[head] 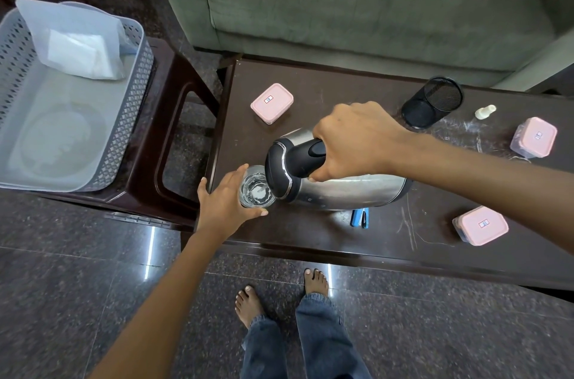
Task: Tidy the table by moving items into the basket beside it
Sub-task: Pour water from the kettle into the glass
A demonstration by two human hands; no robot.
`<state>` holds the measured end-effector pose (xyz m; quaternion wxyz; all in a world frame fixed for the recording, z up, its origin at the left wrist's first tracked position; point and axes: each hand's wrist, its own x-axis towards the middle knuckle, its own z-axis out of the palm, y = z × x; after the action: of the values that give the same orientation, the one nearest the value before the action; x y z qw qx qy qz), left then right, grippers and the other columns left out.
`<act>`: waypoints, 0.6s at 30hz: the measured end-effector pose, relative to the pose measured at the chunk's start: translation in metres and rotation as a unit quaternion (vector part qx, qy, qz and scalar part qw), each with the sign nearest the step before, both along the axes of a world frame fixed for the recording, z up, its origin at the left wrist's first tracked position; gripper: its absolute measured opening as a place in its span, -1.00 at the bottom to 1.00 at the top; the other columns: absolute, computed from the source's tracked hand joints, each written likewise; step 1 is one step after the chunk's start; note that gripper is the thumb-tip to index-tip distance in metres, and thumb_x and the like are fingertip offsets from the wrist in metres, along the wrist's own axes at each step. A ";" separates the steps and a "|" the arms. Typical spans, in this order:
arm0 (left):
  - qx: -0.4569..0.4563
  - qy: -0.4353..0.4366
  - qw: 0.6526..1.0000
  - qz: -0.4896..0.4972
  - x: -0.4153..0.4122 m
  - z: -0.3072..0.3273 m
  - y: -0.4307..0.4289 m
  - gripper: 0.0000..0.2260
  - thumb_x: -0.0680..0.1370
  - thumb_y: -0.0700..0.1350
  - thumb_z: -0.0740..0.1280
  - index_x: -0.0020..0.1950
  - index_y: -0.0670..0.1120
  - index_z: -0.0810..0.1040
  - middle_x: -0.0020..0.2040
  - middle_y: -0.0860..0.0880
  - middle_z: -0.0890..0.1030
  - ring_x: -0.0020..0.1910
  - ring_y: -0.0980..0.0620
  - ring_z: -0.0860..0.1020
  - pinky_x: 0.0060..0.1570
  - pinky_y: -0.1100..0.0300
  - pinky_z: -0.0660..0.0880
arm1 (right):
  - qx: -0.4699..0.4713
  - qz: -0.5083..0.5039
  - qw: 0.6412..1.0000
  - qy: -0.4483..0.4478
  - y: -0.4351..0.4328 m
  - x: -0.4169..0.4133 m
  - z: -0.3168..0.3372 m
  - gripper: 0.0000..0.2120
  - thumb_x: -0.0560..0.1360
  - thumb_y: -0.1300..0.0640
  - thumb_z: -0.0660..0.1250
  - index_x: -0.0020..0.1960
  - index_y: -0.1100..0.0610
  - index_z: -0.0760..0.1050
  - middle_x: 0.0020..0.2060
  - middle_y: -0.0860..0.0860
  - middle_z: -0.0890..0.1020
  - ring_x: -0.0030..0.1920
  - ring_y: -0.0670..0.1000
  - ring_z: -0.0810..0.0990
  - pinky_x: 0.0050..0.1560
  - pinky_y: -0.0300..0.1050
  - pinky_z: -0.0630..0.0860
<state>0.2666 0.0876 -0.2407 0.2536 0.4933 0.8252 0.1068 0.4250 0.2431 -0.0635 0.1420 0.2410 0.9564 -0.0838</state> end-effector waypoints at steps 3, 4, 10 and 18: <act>0.000 0.000 1.000 0.002 0.000 0.000 0.000 -0.14 0.30 0.20 0.47 0.48 0.04 0.14 0.38 0.06 0.40 0.35 0.08 0.40 0.46 -0.17 -0.10 | 0.001 0.000 1.000 -0.002 0.000 0.000 0.001 -0.53 0.29 -0.14 0.38 -0.45 0.07 0.15 -0.48 -0.02 0.24 -0.35 0.18 0.35 -0.44 -0.17 0.14; 0.000 -0.001 1.000 0.002 0.000 0.000 0.000 -0.14 0.29 0.20 0.48 0.48 0.04 0.15 0.38 0.06 0.40 0.35 0.08 0.40 0.46 -0.18 -0.10 | 0.002 0.000 1.000 -0.003 -0.001 0.000 0.001 -0.53 0.29 -0.14 0.38 -0.45 0.07 0.15 -0.48 -0.02 0.24 -0.35 0.18 0.34 -0.44 -0.17 0.15; 0.002 -0.003 1.000 0.003 0.000 -0.001 0.000 -0.13 0.29 0.21 0.48 0.48 0.05 0.14 0.39 0.07 0.39 0.35 0.09 0.38 0.45 -0.18 -0.10 | 0.001 -0.001 1.000 -0.005 -0.001 0.000 0.001 -0.53 0.29 -0.14 0.38 -0.45 0.07 0.15 -0.48 -0.02 0.24 -0.35 0.18 0.35 -0.44 -0.17 0.17; 0.004 0.000 1.000 0.004 0.000 -0.002 0.000 -0.13 0.30 0.20 0.48 0.49 0.04 0.14 0.38 0.07 0.39 0.35 0.09 0.38 0.45 -0.19 -0.10 | 0.002 -0.002 1.000 -0.007 -0.001 0.000 0.001 -0.54 0.28 -0.14 0.39 -0.44 0.07 0.16 -0.48 -0.02 0.25 -0.34 0.18 0.36 -0.43 -0.16 0.17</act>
<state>0.2668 0.0879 -0.2423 0.2513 0.4908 0.8268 0.1111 0.4251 0.2421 -0.0628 0.1479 0.2439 0.9550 -0.0810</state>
